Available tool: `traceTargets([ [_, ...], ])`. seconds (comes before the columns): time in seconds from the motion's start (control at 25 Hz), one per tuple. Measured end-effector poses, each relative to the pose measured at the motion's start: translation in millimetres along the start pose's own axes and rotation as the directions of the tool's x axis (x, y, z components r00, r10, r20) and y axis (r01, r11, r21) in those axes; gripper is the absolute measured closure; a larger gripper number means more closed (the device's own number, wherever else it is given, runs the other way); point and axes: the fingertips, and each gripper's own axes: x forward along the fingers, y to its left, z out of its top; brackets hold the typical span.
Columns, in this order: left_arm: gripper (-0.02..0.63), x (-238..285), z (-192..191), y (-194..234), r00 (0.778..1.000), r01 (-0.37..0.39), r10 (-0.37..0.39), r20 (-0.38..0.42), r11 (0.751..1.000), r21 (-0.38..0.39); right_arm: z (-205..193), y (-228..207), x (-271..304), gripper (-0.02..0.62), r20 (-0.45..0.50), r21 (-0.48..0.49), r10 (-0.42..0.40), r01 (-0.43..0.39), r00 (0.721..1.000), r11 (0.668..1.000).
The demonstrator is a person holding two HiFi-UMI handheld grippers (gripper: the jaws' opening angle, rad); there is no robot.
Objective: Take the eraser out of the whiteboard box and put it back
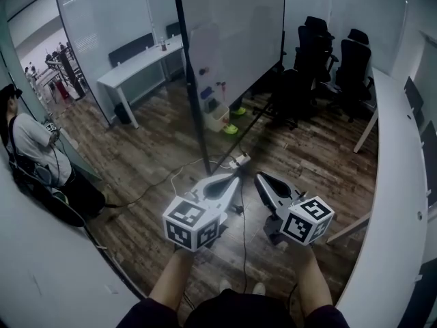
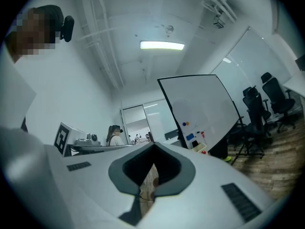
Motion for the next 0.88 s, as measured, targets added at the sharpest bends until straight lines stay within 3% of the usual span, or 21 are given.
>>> traceTargets([
  [0.48,0.601,-5.4,-17.2,35.1,0.999,0.032,-0.033,-0.042,0.999,-0.009,-16.8,-1.4,24.7,0.592,0.014,0.025,-0.055,0.054,0.998,0.998],
  [0.88,0.601,27.6,-22.9,58.6,0.999,0.026,-0.027,-0.044,0.999,-0.033,-18.6,-40.9,41.1,0.592,-0.015,0.032,-0.064,0.064,0.998,0.997],
])
